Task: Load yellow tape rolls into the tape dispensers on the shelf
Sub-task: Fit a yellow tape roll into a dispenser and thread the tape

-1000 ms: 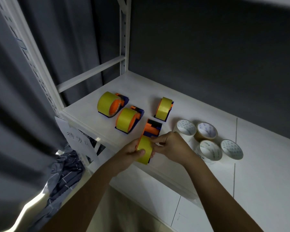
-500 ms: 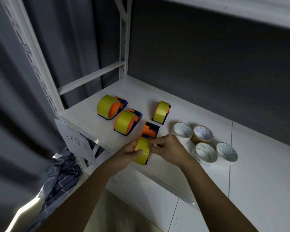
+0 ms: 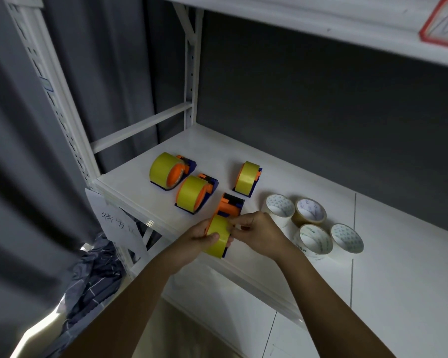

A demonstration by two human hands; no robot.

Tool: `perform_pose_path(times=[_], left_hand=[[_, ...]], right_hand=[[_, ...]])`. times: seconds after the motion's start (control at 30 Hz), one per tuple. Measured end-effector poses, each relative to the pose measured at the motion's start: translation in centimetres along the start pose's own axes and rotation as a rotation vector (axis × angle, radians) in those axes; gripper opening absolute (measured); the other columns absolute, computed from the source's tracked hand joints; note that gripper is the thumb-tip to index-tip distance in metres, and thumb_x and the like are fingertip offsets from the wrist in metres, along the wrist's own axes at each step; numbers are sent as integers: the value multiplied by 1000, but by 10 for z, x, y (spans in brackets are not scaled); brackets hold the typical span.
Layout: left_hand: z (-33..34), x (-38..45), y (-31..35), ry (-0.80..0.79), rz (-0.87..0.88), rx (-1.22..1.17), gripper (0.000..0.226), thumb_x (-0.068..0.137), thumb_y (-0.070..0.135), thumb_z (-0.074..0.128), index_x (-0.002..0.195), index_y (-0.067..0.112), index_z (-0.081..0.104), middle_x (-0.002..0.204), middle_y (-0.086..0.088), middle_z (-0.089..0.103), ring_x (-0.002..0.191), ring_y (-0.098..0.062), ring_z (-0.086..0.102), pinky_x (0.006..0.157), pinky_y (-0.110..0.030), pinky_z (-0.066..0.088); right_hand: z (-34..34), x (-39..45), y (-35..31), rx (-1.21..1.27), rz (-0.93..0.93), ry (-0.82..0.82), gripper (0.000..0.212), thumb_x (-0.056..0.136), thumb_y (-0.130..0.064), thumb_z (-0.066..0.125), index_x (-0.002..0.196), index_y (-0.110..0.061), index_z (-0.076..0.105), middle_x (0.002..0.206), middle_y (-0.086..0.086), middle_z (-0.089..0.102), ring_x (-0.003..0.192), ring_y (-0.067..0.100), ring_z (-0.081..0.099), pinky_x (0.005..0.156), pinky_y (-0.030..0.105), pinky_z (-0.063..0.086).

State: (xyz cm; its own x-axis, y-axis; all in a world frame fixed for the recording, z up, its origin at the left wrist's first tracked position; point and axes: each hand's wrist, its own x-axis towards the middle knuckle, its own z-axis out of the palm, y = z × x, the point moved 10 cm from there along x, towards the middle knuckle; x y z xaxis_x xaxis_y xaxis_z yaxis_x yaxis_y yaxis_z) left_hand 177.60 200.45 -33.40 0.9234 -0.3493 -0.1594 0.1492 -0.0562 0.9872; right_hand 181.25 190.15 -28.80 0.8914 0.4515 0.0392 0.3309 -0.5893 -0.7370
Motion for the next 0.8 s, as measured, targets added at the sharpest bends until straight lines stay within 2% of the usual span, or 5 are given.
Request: perform_pose_path(times=[0.1,0.23,0.37,0.53,0.8], left_hand=[[1,0,-2,-2,6,-17,31,97,8,40,107,36,48,86,32,68,83,14,63,60,-2,46],[0,0,-2,4,7,-30,29,97,9,41,109,34,49,88,29,70,85,11,64,63,-3,47],[0,1,-2,0,12,-29,30,97,7,41,111,32,50,93,25,71,90,6,65,71,-7,48],[-1,2,-2,-10,15,-17,31,97,9,42,112,35,51,98,26,70,94,7,64,71,-5,47],[-5,7,-8,15,15,-20,27,97,13,44,110,34,55,101,20,71,99,2,64,77,-9,48]], right_hand=[[-2,4,-3,-42,-8,33,20,90,-11,60,104,-12,73,101,1,74,90,11,67,80,22,50],[-3,6,-4,-154,-20,48,21,92,-12,56,104,-12,73,106,3,72,95,14,66,84,28,51],[-4,3,3,20,-2,-3,20,88,-13,62,106,-14,72,109,-3,71,97,-1,63,87,12,48],[0,8,-6,-203,-78,-5,18,87,-15,59,89,-7,74,88,12,73,80,23,67,75,43,52],[-1,12,-2,-195,-66,26,20,91,-12,55,95,-10,74,96,8,74,87,20,67,80,39,53]])
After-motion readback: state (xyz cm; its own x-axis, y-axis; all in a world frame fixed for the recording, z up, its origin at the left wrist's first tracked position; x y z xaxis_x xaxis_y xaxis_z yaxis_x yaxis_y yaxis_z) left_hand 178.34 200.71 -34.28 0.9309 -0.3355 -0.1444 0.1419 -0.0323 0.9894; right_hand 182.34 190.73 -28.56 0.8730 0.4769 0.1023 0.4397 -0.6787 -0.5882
